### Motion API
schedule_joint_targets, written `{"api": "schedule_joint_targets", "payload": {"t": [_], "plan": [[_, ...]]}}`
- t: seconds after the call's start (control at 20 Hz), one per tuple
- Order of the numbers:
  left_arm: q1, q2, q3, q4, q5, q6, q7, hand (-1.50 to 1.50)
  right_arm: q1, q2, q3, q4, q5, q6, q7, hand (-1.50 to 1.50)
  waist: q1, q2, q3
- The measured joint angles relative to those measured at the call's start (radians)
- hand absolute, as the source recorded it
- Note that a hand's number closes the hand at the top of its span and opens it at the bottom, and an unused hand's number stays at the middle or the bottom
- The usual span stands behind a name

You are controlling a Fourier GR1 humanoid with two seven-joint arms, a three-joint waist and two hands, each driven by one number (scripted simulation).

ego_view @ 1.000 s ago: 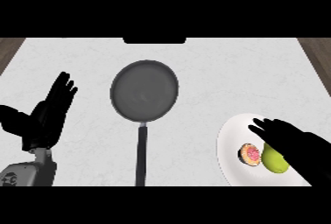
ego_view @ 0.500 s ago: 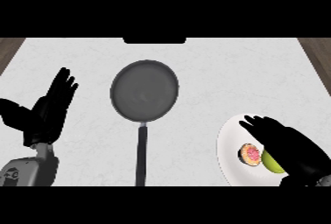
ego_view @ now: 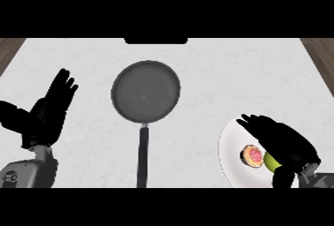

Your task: Pick the cupcake from the plate and place it in the pan

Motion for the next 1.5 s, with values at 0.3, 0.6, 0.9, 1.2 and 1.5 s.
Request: {"api": "schedule_joint_targets", "payload": {"t": [0.3,0.6,0.9,1.2,1.5], "plan": [[0.006,-0.016,-0.002,-0.001,-0.019,-0.003,-0.004,0.00,-0.005,0.056,-0.003,0.097,0.070,-0.065,-0.064,-1.50,0.000,0.000,0.000],[0.004,-0.014,0.017,0.018,-0.013,-0.029,-0.016,0.00,-0.031,0.116,-0.022,0.200,0.107,-0.099,-0.115,-1.50,0.000,0.000,0.000],[-0.019,-0.031,0.014,0.012,-0.026,-0.015,0.003,0.00,-0.038,0.149,-0.001,0.248,0.150,-0.126,-0.177,1.50,-0.001,0.000,0.000],[-0.016,-0.034,0.024,0.020,-0.029,-0.023,-0.005,0.00,-0.052,0.177,-0.012,0.298,0.183,-0.185,-0.254,1.50,-0.001,-0.001,-0.001],[-0.015,-0.033,0.027,0.018,-0.030,-0.034,-0.005,0.00,-0.062,0.277,0.006,0.309,0.213,-0.213,-0.196,1.50,0.005,-0.004,-0.006]]}}
